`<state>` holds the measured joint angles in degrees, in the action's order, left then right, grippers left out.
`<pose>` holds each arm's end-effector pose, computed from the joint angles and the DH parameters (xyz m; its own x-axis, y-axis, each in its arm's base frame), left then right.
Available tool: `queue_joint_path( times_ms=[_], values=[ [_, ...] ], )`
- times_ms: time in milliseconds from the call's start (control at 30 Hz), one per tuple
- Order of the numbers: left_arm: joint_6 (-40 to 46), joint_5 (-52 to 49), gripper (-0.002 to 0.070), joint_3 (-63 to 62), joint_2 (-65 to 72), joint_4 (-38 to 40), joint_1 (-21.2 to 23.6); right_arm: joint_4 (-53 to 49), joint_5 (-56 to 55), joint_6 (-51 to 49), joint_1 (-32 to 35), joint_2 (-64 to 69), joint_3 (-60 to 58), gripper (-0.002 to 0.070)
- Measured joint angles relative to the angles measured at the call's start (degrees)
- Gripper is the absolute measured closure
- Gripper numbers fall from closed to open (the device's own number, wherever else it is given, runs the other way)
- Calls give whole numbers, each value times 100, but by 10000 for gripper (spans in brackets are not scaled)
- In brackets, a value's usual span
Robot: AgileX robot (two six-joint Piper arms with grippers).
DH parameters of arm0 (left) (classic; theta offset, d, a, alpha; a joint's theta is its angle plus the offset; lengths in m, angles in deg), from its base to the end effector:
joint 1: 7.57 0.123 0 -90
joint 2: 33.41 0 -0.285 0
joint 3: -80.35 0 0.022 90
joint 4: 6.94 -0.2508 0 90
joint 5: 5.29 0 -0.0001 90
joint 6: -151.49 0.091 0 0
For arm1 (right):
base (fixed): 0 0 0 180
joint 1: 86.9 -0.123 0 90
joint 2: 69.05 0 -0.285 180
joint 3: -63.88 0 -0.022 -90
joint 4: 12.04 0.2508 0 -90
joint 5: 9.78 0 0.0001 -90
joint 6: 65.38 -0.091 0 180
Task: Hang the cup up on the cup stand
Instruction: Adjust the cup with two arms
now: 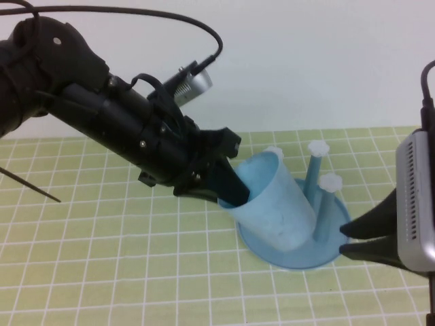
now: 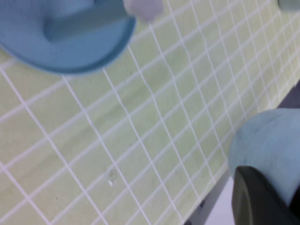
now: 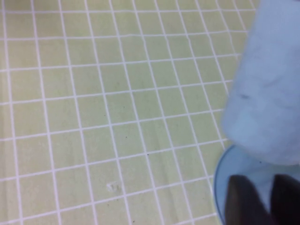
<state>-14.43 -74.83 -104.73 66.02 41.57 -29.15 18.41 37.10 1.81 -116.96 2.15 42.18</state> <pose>0.2794 -0.1792 0.3483 -0.9055 0.2583 -0.3367 0.4238 0.5919 -0.6856 0.1726 0.1388 0.3417 0.0557 -0.7307 -0.6804 -0.9241 0.2202 -0.3122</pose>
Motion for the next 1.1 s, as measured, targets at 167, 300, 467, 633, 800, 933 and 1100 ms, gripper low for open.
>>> queue_joint_path(
  times_ms=[167, 300, 467, 633, 800, 933, 1100],
  values=[
    [0, -70, 675, 13, 0, 74, -11, 0, -13, -106, 0, 0, 11, 211],
    [153, -211, 675, 13, 0, 443, -11, 159, -45, -238, 0, 0, 11, 35],
    [213, -230, 675, 13, 0, 728, -11, 209, -364, -406, 0, 0, 11, -9],
    [252, -230, 675, 13, 0, 738, -11, 231, -795, -720, 0, 81, 21, -15],
    [266, -244, 675, 13, 0, 751, -11, 256, -812, -856, 0, 468, 21, -15],
    [269, -256, 675, 13, 0, 786, -11, 459, -837, -751, 0, 676, 21, -16],
    [304, -326, 675, 13, 0, 891, -11, 809, -1024, -390, 0, 809, 21, -16]
  ],
)
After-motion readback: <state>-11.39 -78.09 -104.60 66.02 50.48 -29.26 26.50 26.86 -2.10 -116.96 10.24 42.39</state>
